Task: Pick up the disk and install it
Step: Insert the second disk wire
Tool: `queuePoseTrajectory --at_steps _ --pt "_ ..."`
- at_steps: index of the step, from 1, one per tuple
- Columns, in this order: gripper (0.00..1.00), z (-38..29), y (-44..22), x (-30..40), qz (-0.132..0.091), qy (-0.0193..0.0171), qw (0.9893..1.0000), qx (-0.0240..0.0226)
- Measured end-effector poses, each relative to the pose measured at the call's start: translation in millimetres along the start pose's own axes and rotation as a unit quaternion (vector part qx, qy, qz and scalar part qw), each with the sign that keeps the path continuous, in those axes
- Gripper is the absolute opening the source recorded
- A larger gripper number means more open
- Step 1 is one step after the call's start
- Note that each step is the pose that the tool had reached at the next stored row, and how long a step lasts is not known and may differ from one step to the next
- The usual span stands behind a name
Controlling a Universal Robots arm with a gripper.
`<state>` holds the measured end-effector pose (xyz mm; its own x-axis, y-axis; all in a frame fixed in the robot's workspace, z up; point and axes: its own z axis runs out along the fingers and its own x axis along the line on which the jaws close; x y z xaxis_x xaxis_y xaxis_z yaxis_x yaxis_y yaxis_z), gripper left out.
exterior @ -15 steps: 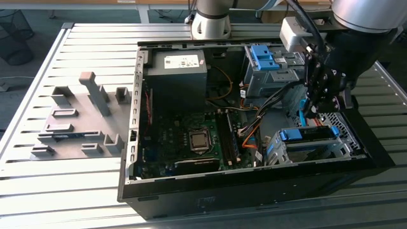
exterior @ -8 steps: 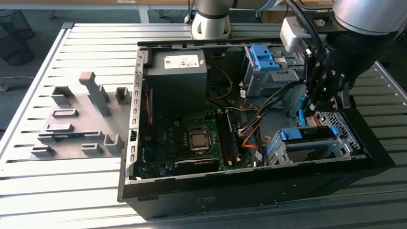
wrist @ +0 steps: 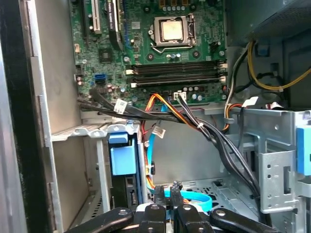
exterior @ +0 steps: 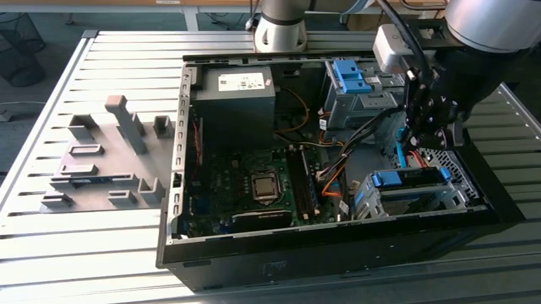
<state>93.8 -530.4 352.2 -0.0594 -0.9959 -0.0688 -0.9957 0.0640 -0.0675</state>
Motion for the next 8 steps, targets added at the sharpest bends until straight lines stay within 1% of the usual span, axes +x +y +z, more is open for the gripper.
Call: queuePoseTrajectory --at_steps 1,2,8 --pt "0.16 0.2 -0.2 2.6 0.0 -0.0022 1.0 -0.0001" --pt "0.16 0.6 -0.3 5.1 0.0 -0.0032 1.0 -0.0002" --pt "0.16 4.8 -0.5 16.1 -0.002 -0.0059 1.0 0.0003"
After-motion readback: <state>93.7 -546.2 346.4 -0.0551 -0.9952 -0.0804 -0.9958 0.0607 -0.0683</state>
